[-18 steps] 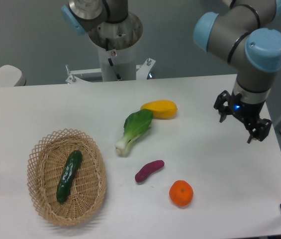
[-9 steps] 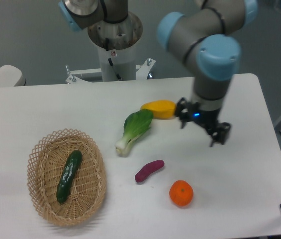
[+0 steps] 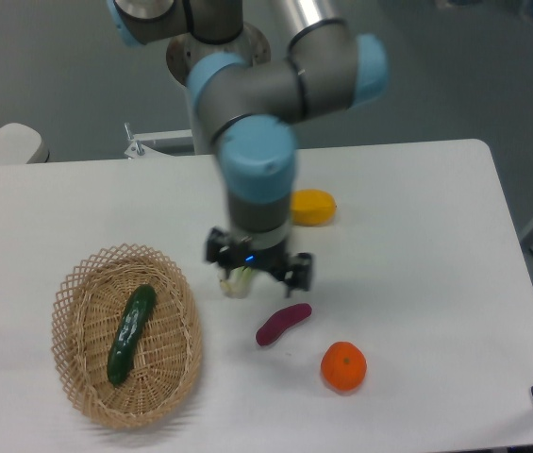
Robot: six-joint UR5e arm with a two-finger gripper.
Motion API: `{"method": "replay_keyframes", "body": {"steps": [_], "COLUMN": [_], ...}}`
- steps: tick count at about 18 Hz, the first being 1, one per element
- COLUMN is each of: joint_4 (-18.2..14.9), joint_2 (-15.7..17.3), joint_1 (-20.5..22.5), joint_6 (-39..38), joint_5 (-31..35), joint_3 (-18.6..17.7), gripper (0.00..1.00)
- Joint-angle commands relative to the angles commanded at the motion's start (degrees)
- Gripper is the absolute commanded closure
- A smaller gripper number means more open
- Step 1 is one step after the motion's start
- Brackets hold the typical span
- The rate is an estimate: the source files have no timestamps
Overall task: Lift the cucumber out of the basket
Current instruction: 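Move the open gripper over the wicker basket above the green cucumber, then lower the gripper and close it on the cucumber's end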
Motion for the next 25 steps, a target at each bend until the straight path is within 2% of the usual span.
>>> {"method": "replay_keyframes", "body": {"steps": [4,7,12,19,25], "joint_4": [7.82,10.20,15.73,16.97,17.59], "joint_2": [-0.53,-0.62,-3.78,-6.86,-7.48], "joint_1": [-3.61,-5.63,-8.89,-10.56,-11.18], "joint_6": [-4.77,-4.16,-4.15,-4.42,-4.59], "joint_5": [0.17,0.18,0.62,0.70,0.79], "joint_3": [-4.30,-7.38,-9.58,-9.76,-9.76], "gripper": [0.00,0.00,0.00,0.00,0.00]}}
